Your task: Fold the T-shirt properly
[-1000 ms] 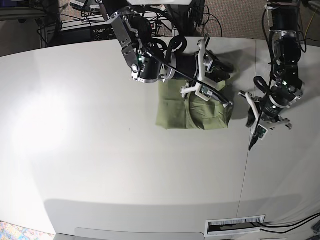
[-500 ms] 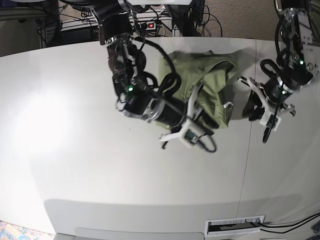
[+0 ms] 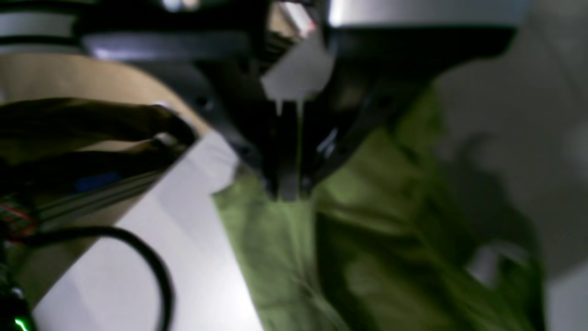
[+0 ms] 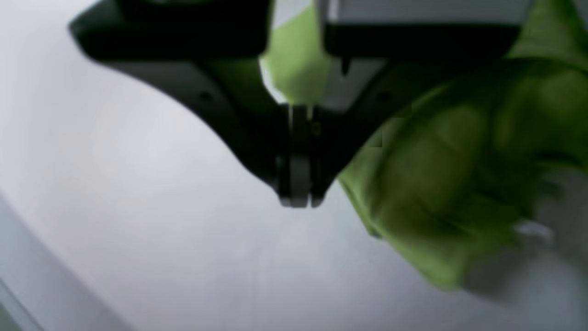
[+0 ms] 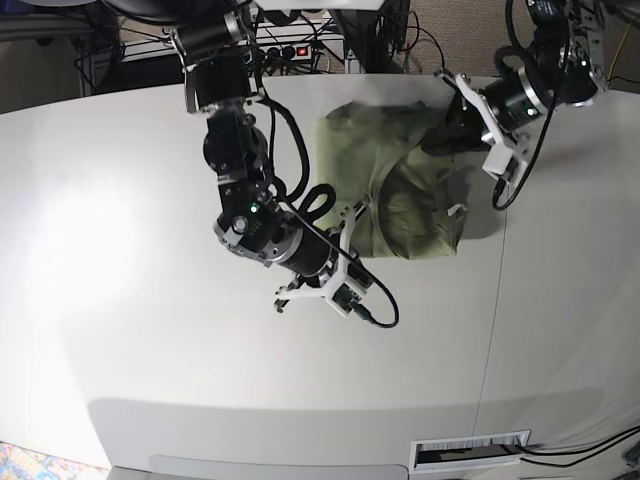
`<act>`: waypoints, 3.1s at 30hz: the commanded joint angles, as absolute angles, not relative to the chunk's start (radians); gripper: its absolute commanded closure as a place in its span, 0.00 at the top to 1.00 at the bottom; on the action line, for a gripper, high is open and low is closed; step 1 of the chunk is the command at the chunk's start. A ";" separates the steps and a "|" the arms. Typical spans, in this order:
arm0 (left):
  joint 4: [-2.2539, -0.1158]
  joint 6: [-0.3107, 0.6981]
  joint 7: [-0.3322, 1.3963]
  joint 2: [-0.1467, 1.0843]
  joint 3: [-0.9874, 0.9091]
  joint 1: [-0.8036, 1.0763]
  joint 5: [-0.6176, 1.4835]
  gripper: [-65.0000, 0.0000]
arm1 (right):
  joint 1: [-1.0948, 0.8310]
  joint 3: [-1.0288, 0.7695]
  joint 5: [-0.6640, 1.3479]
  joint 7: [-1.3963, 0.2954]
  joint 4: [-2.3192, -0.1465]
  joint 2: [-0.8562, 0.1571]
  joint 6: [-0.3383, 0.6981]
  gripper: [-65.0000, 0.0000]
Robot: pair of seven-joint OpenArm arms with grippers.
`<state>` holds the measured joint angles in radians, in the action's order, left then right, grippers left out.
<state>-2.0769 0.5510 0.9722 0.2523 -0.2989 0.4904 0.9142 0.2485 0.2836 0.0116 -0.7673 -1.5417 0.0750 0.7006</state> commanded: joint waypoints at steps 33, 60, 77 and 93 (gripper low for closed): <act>-1.893 0.506 0.627 0.230 -0.015 0.534 0.577 0.00 | 0.340 0.288 0.131 -0.971 -1.330 0.032 0.698 0.00; -1.430 0.491 0.543 0.378 -0.030 0.035 0.410 0.00 | 0.135 0.285 0.486 -1.252 -1.688 -0.180 0.698 0.00; -1.718 0.552 0.766 0.527 -0.248 0.073 0.720 0.00 | 0.076 0.031 0.744 -1.313 -1.763 -0.180 0.698 0.00; -1.889 0.657 0.839 0.508 -0.590 0.547 1.003 0.00 | -0.306 -0.052 0.689 -1.256 -2.051 -0.233 0.698 0.00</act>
